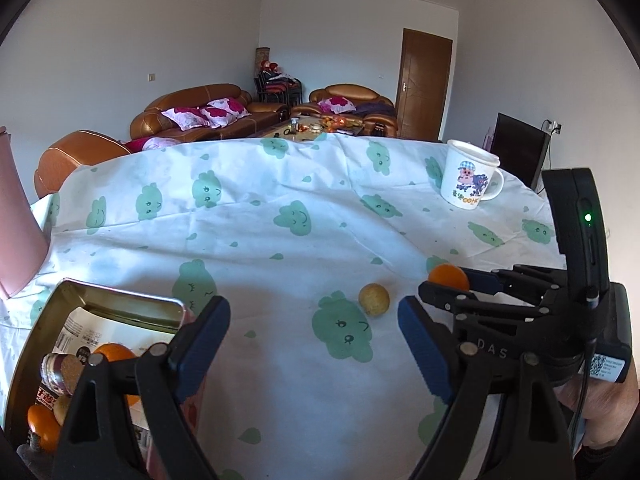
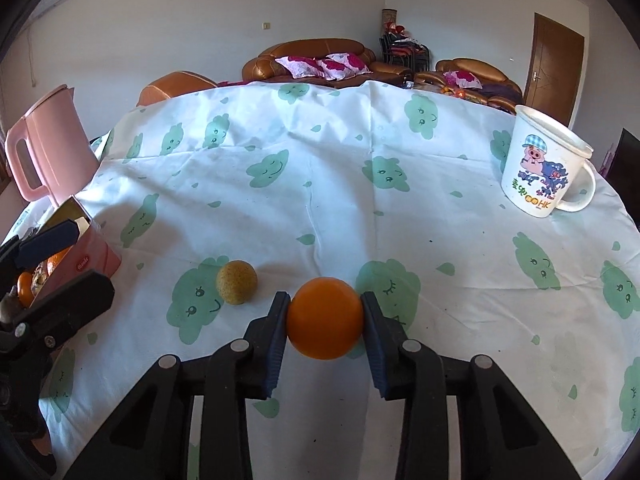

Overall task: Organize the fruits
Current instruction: 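Grasp the orange with the right tool while the left tool grasps the small yellow fruit, then lift both held fruits and hold them above the table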

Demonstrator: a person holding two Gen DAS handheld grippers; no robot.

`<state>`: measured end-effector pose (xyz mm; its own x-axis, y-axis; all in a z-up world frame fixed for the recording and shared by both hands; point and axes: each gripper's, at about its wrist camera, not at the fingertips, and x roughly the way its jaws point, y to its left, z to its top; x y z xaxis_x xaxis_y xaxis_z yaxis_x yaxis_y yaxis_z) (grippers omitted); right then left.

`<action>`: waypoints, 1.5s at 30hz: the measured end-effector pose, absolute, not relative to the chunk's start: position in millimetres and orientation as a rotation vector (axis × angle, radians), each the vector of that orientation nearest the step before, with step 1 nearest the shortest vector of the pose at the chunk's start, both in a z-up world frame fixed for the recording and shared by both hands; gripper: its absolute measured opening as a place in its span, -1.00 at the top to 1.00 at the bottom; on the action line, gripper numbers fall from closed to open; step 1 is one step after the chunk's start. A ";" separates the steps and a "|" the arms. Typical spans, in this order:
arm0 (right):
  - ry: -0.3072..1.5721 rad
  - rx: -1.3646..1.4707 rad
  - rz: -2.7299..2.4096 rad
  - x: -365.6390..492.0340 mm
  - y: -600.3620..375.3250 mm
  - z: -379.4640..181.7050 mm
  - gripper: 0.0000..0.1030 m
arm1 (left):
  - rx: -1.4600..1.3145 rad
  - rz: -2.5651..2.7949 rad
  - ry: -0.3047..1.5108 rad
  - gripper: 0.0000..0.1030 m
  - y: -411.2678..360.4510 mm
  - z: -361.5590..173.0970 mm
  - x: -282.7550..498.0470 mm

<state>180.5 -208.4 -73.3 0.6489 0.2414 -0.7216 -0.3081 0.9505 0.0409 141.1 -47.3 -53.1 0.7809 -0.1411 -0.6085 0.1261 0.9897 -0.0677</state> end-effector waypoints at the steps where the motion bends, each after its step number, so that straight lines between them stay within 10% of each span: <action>1: 0.806 -0.068 0.299 181.5 -212.9 -72.8 0.28 | -0.023 -0.152 0.670 -0.66 -51.2 -55.0 145.3; 20: 0.795 0.008 0.233 186.3 -240.0 -69.5 0.27 | -0.007 -0.244 0.896 0.48 -97.1 -94.1 208.4; 45: 0.605 -0.012 0.319 157.4 -236.2 -48.7 0.27 | -0.039 -0.239 0.638 0.48 -82.2 -61.6 169.4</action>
<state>157.4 -236.2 -48.7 0.7753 0.2908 -0.5607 -0.2979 0.9511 0.0814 169.4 -82.2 -61.6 0.7766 -0.2328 -0.5853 0.2087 0.9718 -0.1097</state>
